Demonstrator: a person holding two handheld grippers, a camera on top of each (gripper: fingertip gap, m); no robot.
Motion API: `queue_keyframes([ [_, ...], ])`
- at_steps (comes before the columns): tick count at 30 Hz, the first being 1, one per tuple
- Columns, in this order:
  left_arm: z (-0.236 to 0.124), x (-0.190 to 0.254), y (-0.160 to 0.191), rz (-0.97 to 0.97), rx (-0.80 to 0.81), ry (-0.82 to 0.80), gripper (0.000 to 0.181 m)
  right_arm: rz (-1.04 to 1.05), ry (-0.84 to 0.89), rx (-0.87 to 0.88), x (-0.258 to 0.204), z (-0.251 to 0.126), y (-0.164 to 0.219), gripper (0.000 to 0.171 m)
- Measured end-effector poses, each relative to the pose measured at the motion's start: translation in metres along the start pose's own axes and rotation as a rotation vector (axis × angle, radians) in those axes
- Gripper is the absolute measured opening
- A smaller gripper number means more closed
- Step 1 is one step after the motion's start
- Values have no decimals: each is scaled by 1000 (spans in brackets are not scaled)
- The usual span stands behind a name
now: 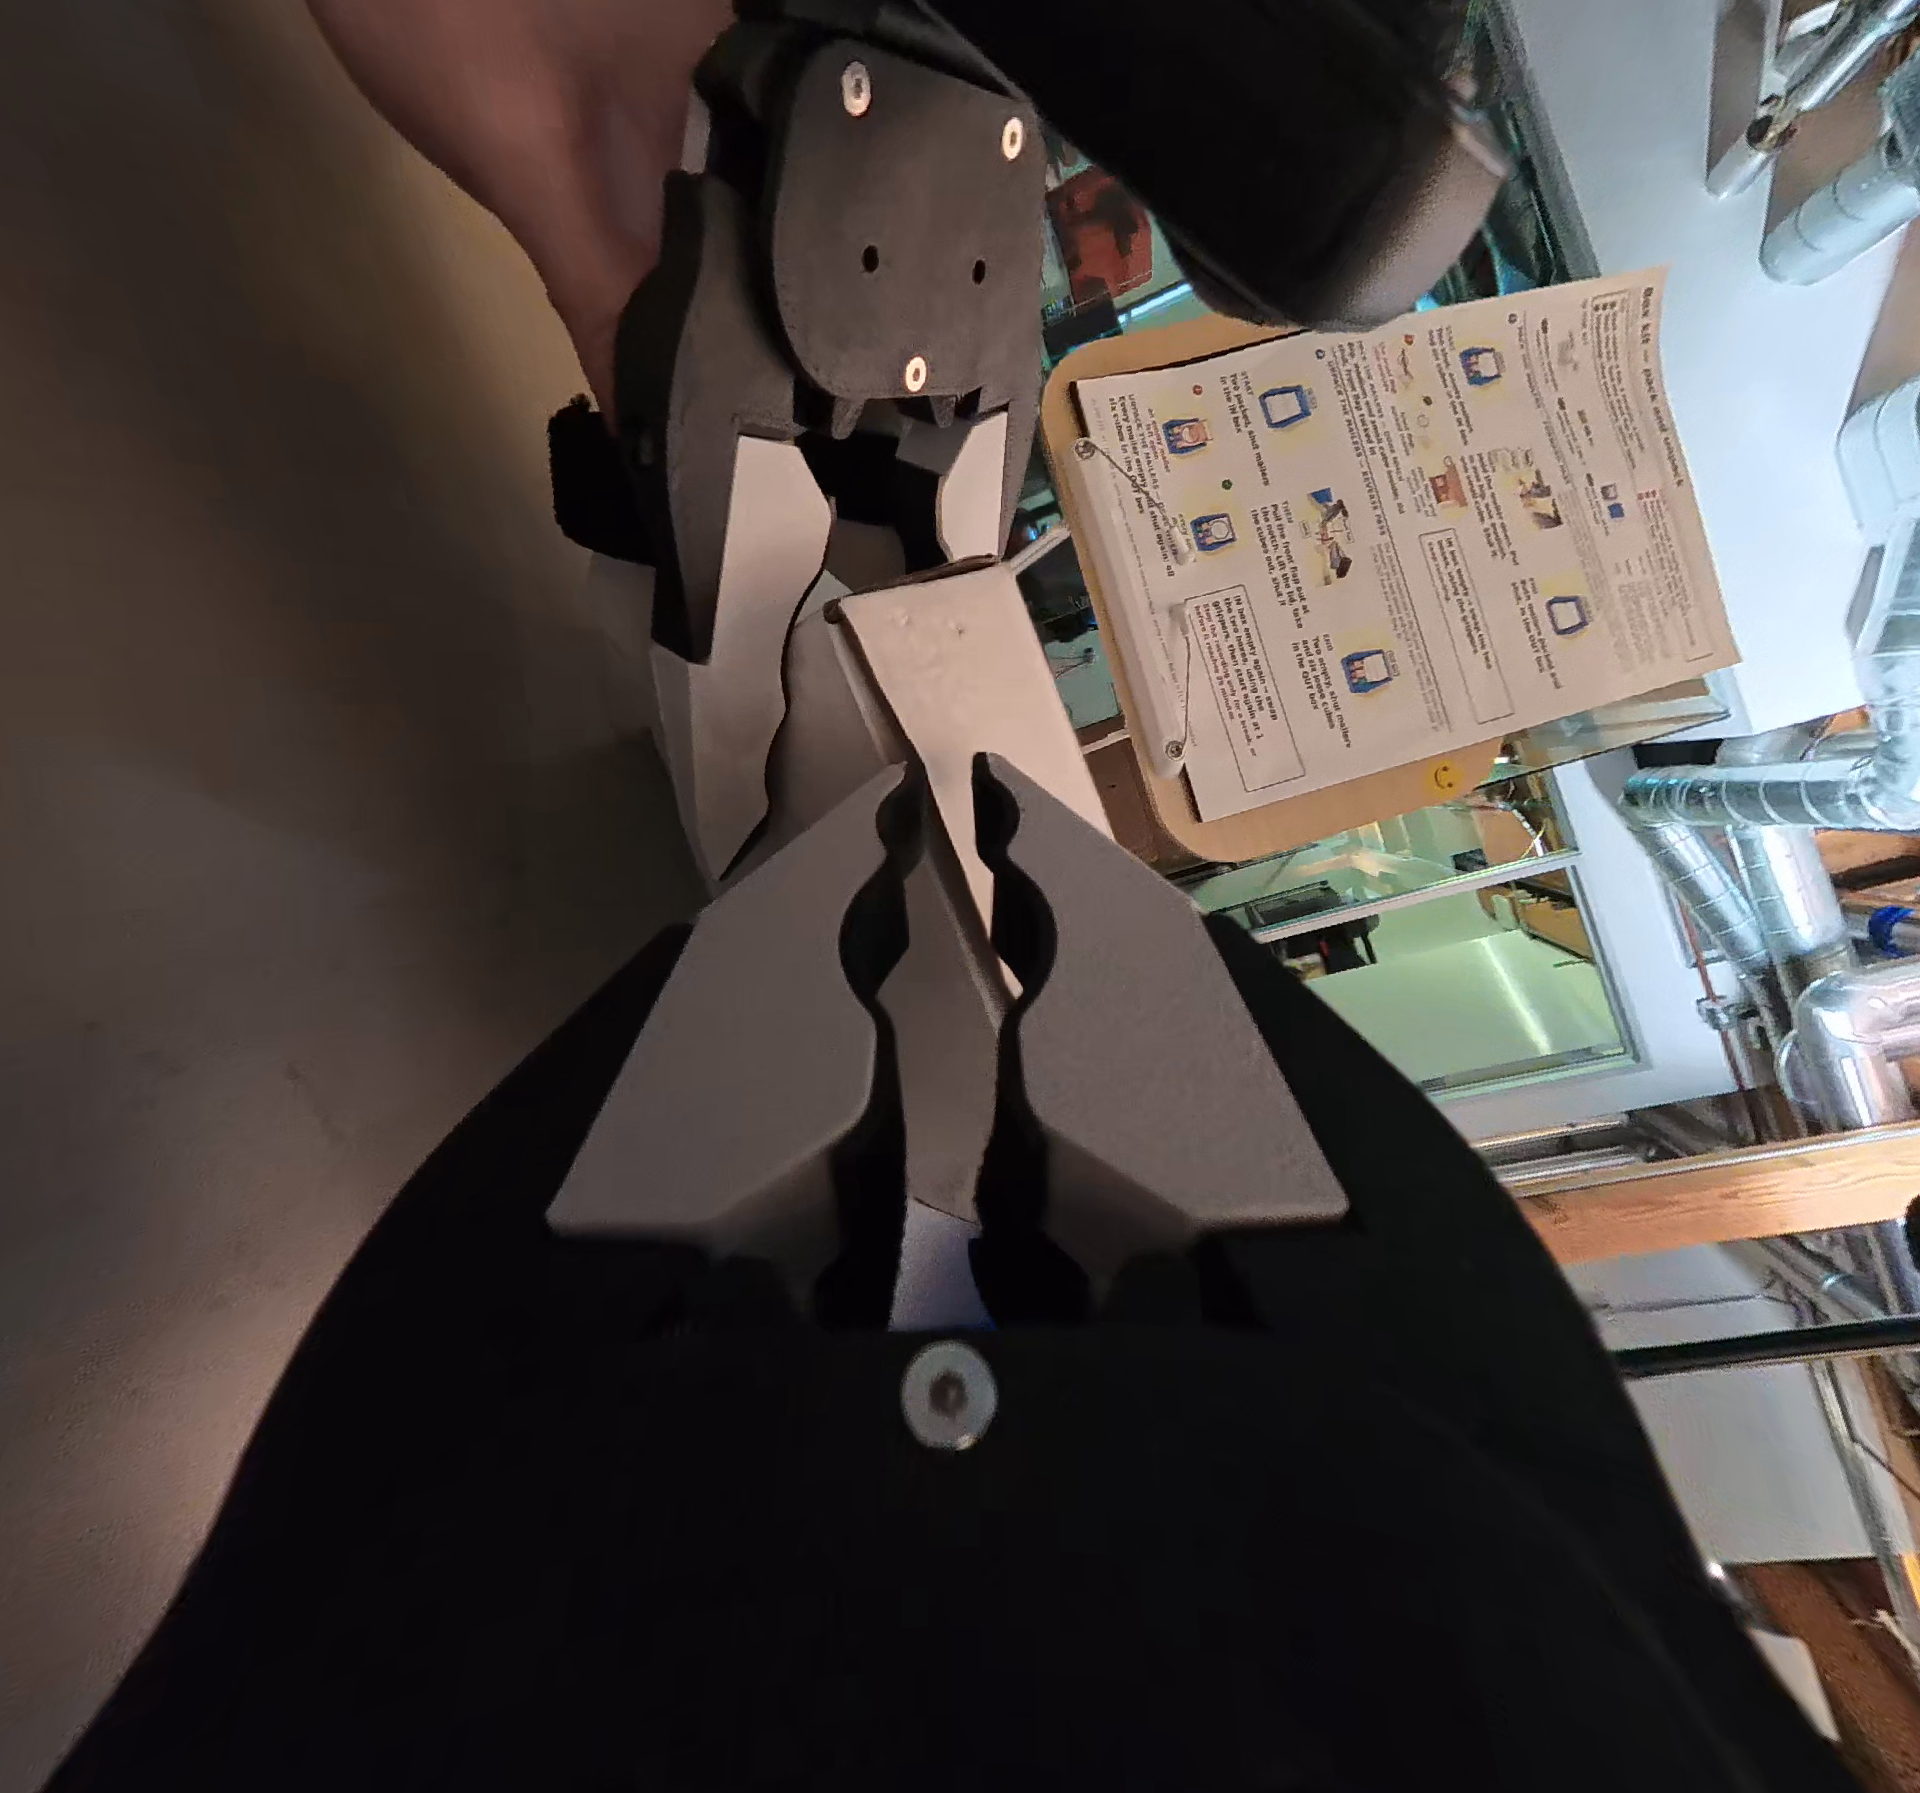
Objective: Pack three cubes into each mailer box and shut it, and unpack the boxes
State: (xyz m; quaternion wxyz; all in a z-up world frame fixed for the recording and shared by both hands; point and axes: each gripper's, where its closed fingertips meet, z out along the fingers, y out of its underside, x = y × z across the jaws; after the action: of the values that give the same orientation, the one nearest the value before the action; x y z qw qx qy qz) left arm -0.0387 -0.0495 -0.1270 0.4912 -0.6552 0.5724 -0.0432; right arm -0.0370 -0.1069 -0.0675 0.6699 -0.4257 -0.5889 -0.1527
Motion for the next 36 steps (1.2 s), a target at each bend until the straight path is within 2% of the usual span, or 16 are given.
queue_keyframes([
  [3, 0, 0, 0, -2, -3, 2, 75, -51, 27, -4, -1, 1, 1, 11],
  [6, -2, 3, -1, 0, 17, 25, 76, -161, 61, 9, -6, 2, -3, 3],
  [9, -2, 4, -2, -14, 46, 47, 78, -127, 56, 15, -5, 3, -5, 2],
  [13, 7, 7, 0, 49, 12, 7, 109, -67, 36, 14, -3, 4, -5, 3],
  [14, 8, 6, 0, 53, 7, -10, 107, -66, 35, 20, -3, 4, -5, 2],
  [15, 8, 2, -1, 35, 15, -29, 85, -64, 30, 29, -4, 3, -7, 3],
  [16, 7, 2, -4, 11, 31, -10, 83, -63, 43, 36, -1, 2, -9, 2],
  [18, 6, 6, -4, -24, 34, 35, 81, -52, 46, 33, 2, 2, -10, 2],
  [31, 7, 2, 0, 0, -15, 4, 79, -67, 31, -8, 9, 2, -8, 4],
  [36, 7, 2, 0, -3, -20, 10, 78, -89, 56, -9, 12, 3, -7, 15],
])
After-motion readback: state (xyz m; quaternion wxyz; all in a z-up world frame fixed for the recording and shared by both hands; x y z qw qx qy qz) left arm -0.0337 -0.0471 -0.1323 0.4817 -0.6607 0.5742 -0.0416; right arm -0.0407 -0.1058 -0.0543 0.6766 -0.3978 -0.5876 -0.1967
